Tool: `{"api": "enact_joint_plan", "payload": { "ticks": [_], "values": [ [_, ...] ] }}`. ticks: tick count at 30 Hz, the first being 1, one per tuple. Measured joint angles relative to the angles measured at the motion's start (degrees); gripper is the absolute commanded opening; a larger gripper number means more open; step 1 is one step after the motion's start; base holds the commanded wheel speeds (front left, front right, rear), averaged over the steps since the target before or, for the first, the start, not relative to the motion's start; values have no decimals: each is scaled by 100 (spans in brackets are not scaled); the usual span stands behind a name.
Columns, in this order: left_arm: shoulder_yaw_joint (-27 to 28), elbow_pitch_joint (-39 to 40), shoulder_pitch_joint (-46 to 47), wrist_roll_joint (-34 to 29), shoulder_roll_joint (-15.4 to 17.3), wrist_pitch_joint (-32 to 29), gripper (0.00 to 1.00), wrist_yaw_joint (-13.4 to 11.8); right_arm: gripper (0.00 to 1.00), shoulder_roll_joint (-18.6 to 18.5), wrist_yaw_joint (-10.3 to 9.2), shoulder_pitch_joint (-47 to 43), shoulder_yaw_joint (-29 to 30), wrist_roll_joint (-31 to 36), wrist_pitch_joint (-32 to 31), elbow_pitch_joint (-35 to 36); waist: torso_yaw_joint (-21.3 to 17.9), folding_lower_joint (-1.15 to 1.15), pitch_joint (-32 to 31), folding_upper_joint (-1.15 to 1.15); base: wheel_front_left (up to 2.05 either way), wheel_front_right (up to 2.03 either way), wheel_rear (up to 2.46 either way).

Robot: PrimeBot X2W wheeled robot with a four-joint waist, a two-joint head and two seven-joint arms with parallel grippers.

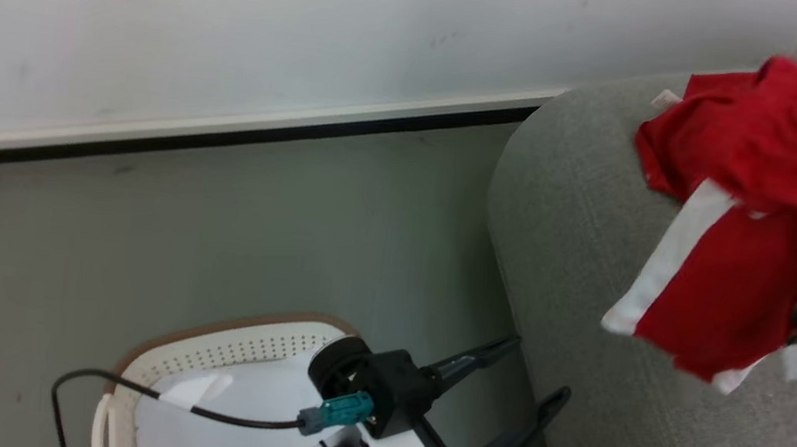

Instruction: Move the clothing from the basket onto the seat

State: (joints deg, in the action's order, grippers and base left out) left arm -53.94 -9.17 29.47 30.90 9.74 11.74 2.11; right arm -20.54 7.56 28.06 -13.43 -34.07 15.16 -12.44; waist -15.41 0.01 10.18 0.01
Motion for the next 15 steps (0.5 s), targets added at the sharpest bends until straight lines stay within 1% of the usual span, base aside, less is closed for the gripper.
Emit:
{"api": "enact_joint_plan", "payload": {
  "ticks": [5,9,13,15],
  "values": [
    [-4,4,296,-71,-126,44,100,94,0,-659,0,836,795,259,1,-111,264,0,488,0,0,0,0],
    [20,-41,428,-111,-120,89,100,140,0,-1173,-1,1585,1555,460,-190,-377,522,1,863,0,0,0,0],
    [78,-68,498,-111,-65,102,100,146,0,-1590,-1,2224,2260,872,-468,-794,752,1,1215,0,0,0,0],
    [114,-67,536,-111,-34,105,100,146,0,-1664,-1,2390,2582,1115,-571,-1117,849,1,1383,0,0,0,0]
  ]
}}
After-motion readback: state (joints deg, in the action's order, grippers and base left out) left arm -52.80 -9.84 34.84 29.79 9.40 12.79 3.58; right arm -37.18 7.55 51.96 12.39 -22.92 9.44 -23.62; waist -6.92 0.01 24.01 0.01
